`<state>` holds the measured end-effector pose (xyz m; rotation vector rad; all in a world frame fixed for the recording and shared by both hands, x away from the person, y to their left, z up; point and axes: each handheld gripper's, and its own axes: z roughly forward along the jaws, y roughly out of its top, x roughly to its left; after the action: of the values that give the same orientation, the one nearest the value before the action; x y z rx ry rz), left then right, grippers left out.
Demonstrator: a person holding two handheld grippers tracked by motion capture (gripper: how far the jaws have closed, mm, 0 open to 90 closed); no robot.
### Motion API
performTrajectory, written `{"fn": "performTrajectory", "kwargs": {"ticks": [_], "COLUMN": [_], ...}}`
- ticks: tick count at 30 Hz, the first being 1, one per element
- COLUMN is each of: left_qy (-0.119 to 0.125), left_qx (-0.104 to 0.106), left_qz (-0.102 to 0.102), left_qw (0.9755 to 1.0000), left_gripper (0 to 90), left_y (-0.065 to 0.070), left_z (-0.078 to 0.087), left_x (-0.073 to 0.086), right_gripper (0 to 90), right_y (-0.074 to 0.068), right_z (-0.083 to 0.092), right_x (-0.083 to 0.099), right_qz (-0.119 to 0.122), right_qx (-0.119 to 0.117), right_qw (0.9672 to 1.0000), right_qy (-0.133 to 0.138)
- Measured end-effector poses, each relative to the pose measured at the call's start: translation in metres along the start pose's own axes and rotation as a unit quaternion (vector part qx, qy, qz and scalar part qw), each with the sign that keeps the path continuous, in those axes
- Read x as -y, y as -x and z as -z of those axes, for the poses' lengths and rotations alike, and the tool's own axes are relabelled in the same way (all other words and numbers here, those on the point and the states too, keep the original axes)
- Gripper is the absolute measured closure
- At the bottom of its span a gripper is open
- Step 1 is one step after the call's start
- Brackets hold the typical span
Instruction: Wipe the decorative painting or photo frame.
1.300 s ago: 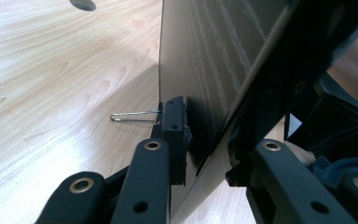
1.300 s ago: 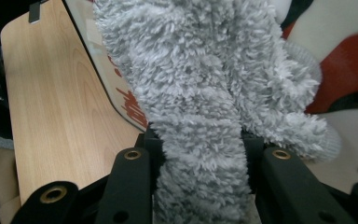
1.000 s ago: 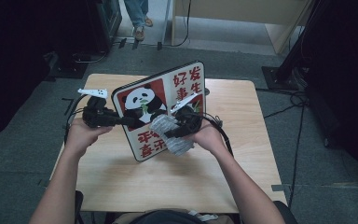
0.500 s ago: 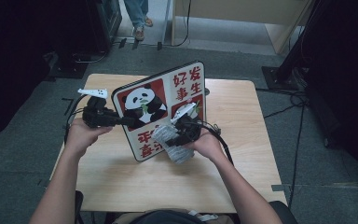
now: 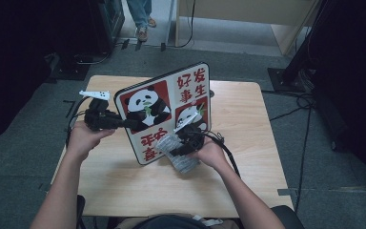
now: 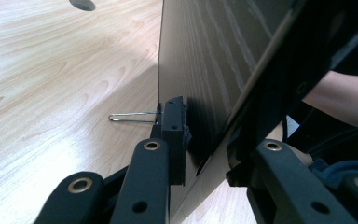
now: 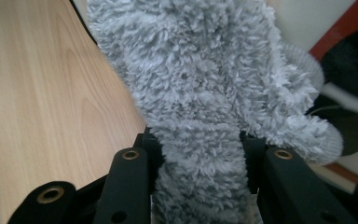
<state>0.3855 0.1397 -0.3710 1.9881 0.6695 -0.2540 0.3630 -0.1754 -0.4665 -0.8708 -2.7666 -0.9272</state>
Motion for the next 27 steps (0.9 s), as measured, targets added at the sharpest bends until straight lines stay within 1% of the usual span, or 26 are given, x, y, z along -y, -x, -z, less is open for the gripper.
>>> {"fn": "performTrajectory", "kwargs": {"ticks": [2, 3, 7, 10, 18, 22, 25, 27], "left_qy": [0.0, 0.0, 0.001, 0.002, 0.001, 0.003, 0.006, 0.001], "left_qx": [0.0, 0.0, 0.003, 0.001, -0.01, -0.014, -0.012, -0.012], "left_qz": [0.0, 0.0, 0.002, 0.0, -0.001, -0.004, -0.001, -0.005], "left_qw": [1.0, 1.0, 1.0, 1.0, 0.9999, 0.9999, 0.9999, 0.9999], "left_gripper": [75.0, 74.9, 74.4, 73.7, 63.4, 61.0, 59.3, 58.7], "left_y": [-0.0001, -0.0003, -0.0012, -0.001, -0.0012, -0.0014, -0.002, -0.0015], "left_z": [0.0001, 0.0001, 0.0, 0.0, -0.001, -0.0013, -0.0034, -0.0052], "left_x": [0.0, 0.0001, 0.0001, 0.0003, 0.0004, 0.0004, 0.0005, 0.0002], "right_gripper": [65.6, 65.6, 65.1, 65.1, 65.1, 65.1, 65.1, 65.1], "right_y": [-0.0009, -0.0011, 0.0008, 0.0002, 0.0002, 0.0001, 0.0001, 0.0002], "right_z": [-0.0037, -0.005, -0.0086, -0.0086, -0.0087, -0.0087, -0.0088, -0.0089], "right_x": [0.0026, 0.0037, 0.0089, 0.0089, 0.0093, 0.0093, 0.0093, 0.0094], "right_qz": [0.004, 0.002, -0.01, -0.018, -0.019, -0.019, -0.019, -0.021], "right_qx": [0.004, 0.004, -0.009, -0.011, -0.012, -0.012, -0.012, -0.013], "right_qw": [1.0, 1.0, 0.9999, 0.9997, 0.9996, 0.9996, 0.9996, 0.9996], "right_qy": [-0.008, -0.008, -0.006, -0.01, -0.014, -0.015, -0.015, -0.015]}}
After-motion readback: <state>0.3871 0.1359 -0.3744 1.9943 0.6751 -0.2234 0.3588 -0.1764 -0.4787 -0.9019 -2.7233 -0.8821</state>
